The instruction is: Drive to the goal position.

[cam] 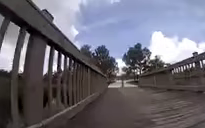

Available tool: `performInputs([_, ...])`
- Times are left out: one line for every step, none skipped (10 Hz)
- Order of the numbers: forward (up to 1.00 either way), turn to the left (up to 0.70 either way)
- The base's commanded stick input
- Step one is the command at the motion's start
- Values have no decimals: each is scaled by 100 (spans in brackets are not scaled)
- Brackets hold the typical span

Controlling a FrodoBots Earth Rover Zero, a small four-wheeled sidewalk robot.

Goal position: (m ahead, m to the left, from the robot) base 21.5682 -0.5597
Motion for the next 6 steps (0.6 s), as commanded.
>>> performInputs([85,-20])
performInputs([85,-7])
performInputs([85,0])
performInputs([85,0])
performInputs([85,0])
performInputs([85,0])
